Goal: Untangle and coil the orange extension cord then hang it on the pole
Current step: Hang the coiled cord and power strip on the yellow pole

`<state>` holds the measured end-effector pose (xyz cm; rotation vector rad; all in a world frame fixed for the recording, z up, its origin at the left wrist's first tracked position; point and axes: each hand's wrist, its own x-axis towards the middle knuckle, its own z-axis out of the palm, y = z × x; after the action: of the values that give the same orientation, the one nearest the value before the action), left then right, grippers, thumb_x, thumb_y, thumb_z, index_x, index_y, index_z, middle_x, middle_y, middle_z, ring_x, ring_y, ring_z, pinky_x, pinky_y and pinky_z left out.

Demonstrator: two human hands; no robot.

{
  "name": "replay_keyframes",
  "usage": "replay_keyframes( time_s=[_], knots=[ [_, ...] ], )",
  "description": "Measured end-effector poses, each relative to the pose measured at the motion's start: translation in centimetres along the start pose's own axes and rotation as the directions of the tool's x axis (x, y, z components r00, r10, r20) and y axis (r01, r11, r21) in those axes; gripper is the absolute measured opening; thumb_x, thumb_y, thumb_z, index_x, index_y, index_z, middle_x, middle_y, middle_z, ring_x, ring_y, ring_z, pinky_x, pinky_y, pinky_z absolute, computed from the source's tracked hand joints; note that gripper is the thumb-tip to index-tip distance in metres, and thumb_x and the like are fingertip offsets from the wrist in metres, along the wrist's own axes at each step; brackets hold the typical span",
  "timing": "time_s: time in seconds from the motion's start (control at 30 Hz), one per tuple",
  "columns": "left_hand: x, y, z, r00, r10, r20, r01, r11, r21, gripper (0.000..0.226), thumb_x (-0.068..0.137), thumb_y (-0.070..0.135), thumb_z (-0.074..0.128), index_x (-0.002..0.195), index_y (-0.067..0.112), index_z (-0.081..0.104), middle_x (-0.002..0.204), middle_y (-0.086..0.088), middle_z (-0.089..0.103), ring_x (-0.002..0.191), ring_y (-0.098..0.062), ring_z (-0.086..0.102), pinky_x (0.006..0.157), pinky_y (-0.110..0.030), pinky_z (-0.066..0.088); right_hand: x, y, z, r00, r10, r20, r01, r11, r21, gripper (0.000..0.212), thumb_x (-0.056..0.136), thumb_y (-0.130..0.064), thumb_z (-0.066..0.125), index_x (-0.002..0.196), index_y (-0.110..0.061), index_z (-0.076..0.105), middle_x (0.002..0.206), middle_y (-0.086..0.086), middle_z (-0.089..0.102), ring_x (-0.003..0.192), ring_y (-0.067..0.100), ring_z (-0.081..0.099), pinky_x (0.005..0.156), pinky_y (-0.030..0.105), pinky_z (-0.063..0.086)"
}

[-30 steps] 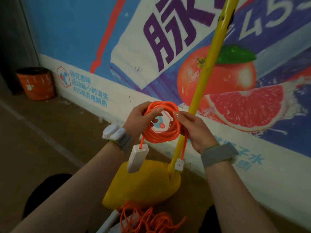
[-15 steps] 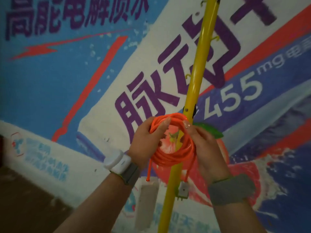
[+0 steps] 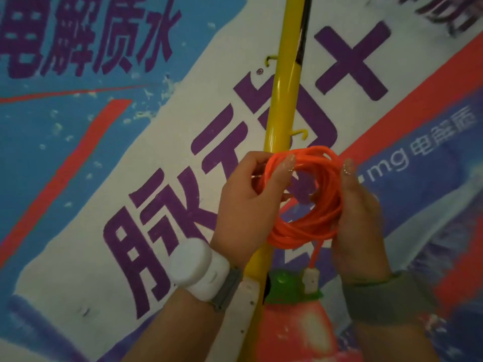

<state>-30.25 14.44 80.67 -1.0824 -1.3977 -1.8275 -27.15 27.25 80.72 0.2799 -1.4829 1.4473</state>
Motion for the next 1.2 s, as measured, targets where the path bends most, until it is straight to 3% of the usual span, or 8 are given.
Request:
replay_keyframes(
  time_s=[0.13,0.27,0.57,0.7,0.8,0.93,1.13,1.2],
  knots=[
    [5.5,0.9,1.6,0.991,0.074,-0.109,-0.053,0.981,0.187,0.037,0.088,0.058,0.049,0.106,0.028,0.062,0.094,0.005,0.066,0.087,-0.018,0.066,0.076,-0.036,0.056,5.5,-2.6,0.8,0.996,-0.085,-0.008,0.084,0.992,-0.093,0.053,0.08,-0.065,0.039,0.083,-0.022,0.068,0.074,0.0,0.067,0.076,0.015,0.063,0.069,0.025,0.053],
    [10.0,3.1,2.8,0.97,0.142,-0.195,-0.074,0.944,0.321,0.03,0.085,0.057,0.047,0.101,0.034,0.058,0.093,0.011,0.06,0.087,-0.004,0.06,0.072,-0.011,0.048,10.9,-4.6,2.0,0.996,-0.077,0.04,0.081,0.992,-0.096,0.054,0.083,-0.061,0.037,0.082,-0.018,0.069,0.072,-0.004,0.069,0.066,0.005,0.062,0.061,0.012,0.05],
    [10.1,4.6,4.6,0.971,0.072,-0.229,0.028,0.913,0.408,0.043,0.086,0.046,0.056,0.126,0.039,0.043,0.094,0.005,0.055,0.082,-0.006,0.059,0.07,-0.009,0.045,13.3,-3.5,2.4,0.943,0.228,0.245,-0.249,0.967,0.058,0.044,0.082,-0.051,0.037,0.089,-0.021,0.068,0.08,-0.007,0.074,0.08,0.005,0.069,0.074,0.021,0.057],
    [8.5,3.9,4.4,0.978,0.07,-0.197,0.05,0.836,0.547,0.032,0.089,0.043,0.051,0.121,0.036,0.05,0.095,0.004,0.047,0.086,0.0,0.049,0.074,-0.005,0.041,12.7,-2.9,2.1,0.905,0.289,0.312,-0.322,0.945,0.062,0.044,0.077,-0.055,0.039,0.081,-0.028,0.072,0.078,-0.013,0.073,0.081,-0.001,0.068,0.073,0.014,0.054],
    [6.5,3.1,4.1,0.984,0.008,-0.177,0.093,0.826,0.556,0.032,0.091,0.051,0.048,0.121,0.04,0.046,0.096,0.007,0.046,0.088,0.002,0.049,0.073,-0.004,0.041,11.0,-1.9,1.7,0.879,0.378,0.289,-0.41,0.911,0.054,0.039,0.09,-0.041,0.036,0.077,-0.027,0.07,0.069,-0.011,0.07,0.071,-0.007,0.066,0.067,0.013,0.054],
    [5.2,2.5,3.8,0.985,-0.046,-0.163,0.13,0.825,0.55,0.032,0.091,0.041,0.051,0.121,0.032,0.048,0.096,0.002,0.048,0.089,0.001,0.048,0.077,-0.006,0.04,8.7,-1.5,1.8,0.877,0.412,0.247,-0.435,0.899,0.047,0.044,0.085,-0.048,0.035,0.089,-0.016,0.064,0.073,-0.013,0.073,0.074,-0.004,0.067,0.066,0.012,0.052],
    [5.3,2.9,4.1,0.984,-0.022,-0.178,0.118,0.824,0.554,0.034,0.091,0.042,0.05,0.121,0.028,0.047,0.103,0.007,0.041,0.089,0.0,0.047,0.075,-0.004,0.04,8.2,-2.0,1.6,0.889,0.421,0.18,-0.433,0.901,0.032,0.039,0.091,-0.059,0.043,0.091,-0.033,0.073,0.095,-0.006,0.072,0.099,0.014,0.065,0.092,0.047,0.051],
    [5.5,3.3,4.3,0.982,-0.01,-0.189,0.117,0.82,0.56,0.035,0.091,0.042,0.051,0.121,0.025,0.049,0.11,0.013,0.037,0.096,-0.003,0.048,0.077,-0.005,0.041,7.9,-2.3,1.6,0.932,0.343,0.115,-0.349,0.937,0.03,0.044,0.089,-0.057,0.043,0.108,-0.028,0.07,0.11,-0.003,0.07,0.11,0.018,0.061,0.096,0.051,0.048]
  ],
)
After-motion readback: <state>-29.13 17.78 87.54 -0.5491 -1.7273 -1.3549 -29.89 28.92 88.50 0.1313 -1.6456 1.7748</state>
